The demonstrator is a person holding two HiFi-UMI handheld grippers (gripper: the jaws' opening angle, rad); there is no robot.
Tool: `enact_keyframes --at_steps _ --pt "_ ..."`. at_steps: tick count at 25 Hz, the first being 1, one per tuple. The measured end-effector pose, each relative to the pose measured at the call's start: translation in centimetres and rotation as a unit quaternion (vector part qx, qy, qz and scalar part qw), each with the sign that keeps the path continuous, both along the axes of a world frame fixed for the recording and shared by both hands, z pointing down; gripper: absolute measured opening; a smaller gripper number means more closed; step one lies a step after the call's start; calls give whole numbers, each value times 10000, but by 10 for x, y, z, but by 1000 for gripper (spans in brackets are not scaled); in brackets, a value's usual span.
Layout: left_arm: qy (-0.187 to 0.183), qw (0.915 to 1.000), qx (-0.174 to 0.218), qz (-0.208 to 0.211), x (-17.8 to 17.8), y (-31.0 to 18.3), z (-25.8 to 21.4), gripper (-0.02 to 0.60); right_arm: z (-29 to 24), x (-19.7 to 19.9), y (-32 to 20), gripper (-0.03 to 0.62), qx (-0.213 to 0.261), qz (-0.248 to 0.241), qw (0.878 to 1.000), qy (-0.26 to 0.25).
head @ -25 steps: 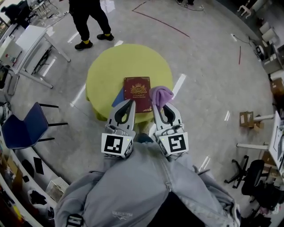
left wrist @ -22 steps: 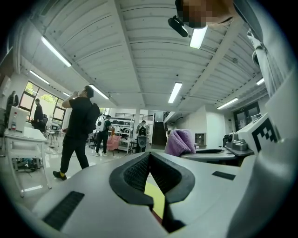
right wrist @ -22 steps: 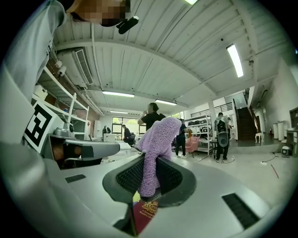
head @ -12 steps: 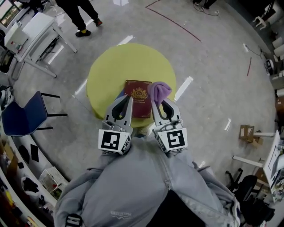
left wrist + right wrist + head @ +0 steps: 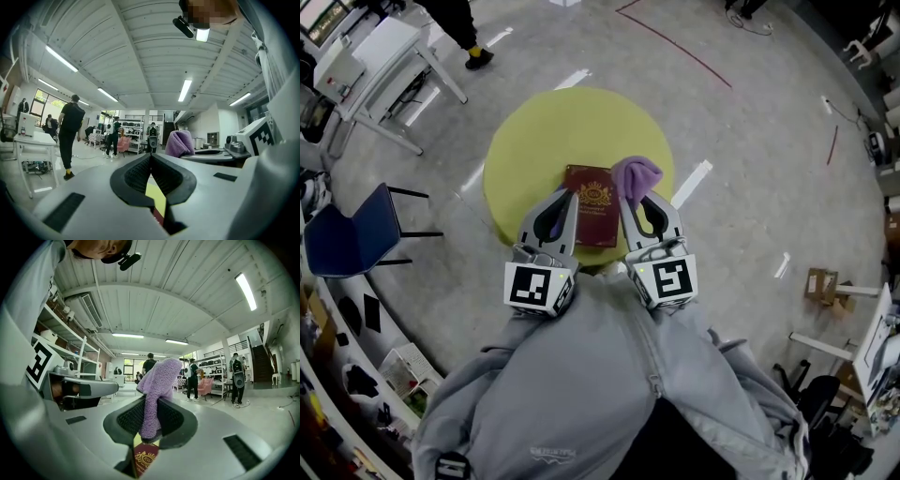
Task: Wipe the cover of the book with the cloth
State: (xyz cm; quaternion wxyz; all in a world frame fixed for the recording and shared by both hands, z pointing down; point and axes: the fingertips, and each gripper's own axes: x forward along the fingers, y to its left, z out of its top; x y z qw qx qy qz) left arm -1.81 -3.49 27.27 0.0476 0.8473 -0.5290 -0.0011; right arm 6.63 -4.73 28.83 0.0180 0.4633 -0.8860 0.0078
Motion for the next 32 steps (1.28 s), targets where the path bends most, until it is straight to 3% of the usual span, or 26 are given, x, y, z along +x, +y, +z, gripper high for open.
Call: enact_keyframes --at_steps 9,14,18,25,32 --pt "-70 9997 -89 237 -7 -24 0 18 0 -13 -22 75 -53 -31 9999 100" --pt "-94 9993 -167 313 -14 -39 8 18 7 -24 -35 75 -406 65 9992 8" --pt "-32 9991 -214 356 -19 -50 18 18 20 -30 -48 75 -395 -22 9989 249" --pt "-66 9973 -654 331 -25 -63 54 18 54 -36 -66 75 -730 -169 9957 541" --pt "-151 9957 -826 390 -26 -73 84 18 84 -45 -83 75 -962 -346 9922 716"
